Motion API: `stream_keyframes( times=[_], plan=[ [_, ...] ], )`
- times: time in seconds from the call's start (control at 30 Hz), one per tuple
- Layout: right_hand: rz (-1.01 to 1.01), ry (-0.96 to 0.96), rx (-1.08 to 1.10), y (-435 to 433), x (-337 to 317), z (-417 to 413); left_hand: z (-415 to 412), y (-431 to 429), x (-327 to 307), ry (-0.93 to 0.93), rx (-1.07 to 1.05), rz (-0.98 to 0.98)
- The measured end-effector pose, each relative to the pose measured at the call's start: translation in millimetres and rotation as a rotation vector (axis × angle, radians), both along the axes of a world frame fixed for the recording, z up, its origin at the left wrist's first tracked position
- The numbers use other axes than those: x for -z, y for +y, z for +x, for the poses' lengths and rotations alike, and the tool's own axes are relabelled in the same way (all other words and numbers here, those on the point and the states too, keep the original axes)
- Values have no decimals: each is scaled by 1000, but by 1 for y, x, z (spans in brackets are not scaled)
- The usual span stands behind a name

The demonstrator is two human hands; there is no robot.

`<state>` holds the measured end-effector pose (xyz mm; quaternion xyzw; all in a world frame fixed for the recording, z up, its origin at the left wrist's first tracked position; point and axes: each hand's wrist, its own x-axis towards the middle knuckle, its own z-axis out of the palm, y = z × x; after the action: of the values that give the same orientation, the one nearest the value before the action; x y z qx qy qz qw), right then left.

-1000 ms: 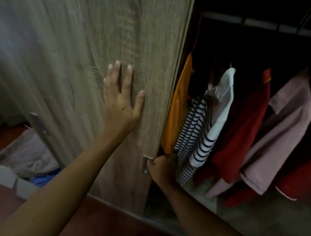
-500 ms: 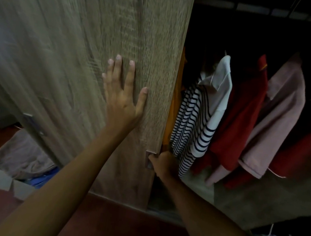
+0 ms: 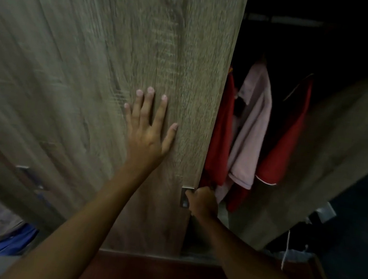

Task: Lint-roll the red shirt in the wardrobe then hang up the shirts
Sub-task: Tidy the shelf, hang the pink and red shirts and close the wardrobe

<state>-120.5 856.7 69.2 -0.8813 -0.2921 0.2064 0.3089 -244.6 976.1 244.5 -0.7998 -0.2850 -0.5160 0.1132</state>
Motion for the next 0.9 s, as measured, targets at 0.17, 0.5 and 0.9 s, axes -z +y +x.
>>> stream_keyframes(
  times=[0.17, 0.5, 0.9],
  plan=[
    [39, 16, 126, -42, 11, 52, 62, -34, 6, -1, -7, 59],
    [33, 63, 296, -112, 10, 147, 172, -102, 15, 15, 6, 101],
    [104, 99, 347, -161, 7, 207, 241, -151, 14, 5, 47, 93]
  ],
)
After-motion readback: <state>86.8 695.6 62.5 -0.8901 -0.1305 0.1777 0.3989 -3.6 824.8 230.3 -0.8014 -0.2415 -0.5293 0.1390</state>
